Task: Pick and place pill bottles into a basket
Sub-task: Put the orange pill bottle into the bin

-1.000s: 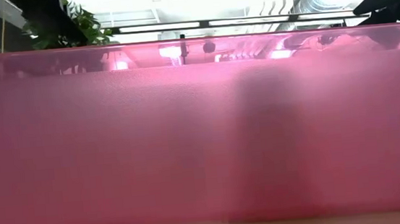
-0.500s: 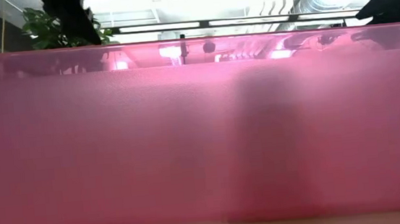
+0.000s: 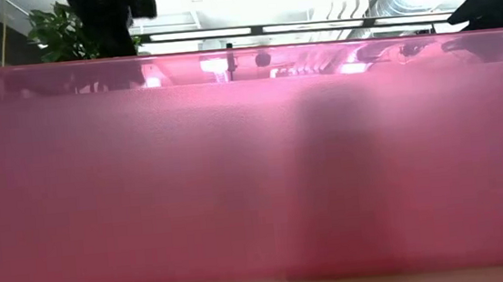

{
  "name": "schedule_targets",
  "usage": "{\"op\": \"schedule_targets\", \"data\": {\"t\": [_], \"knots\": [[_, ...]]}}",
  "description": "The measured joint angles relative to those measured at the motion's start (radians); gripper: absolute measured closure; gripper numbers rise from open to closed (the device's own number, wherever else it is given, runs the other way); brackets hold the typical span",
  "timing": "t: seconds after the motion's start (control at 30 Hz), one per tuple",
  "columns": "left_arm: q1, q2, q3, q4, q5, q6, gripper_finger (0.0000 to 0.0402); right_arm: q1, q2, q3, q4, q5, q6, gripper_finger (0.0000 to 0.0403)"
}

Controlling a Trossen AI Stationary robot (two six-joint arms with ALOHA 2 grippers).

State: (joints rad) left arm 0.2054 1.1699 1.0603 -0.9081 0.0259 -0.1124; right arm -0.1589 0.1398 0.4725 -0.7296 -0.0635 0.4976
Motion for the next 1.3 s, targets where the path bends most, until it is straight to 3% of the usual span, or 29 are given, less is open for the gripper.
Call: {"op": "schedule_targets", "data": {"t": [0.53, 1.17, 1.3], "knots": [[0.032, 0.195, 0.0, 0.099, 0.036, 0.119, 0.0117, 0.0, 0.0, 0.0, -0.001, 0.001, 0.0, 0.0203], [0.032, 0.343, 0.0, 0.159, 0.015, 0.215, 0.0117, 0.0, 0.0, 0.0, -0.004, -0.003, 0.0, 0.0203], [0.03, 0.346, 0.0, 0.165, -0.043, 0.217, 0.0117, 0.0, 0.0, 0.0, -0.005, -0.004, 0.0, 0.0203]]}}
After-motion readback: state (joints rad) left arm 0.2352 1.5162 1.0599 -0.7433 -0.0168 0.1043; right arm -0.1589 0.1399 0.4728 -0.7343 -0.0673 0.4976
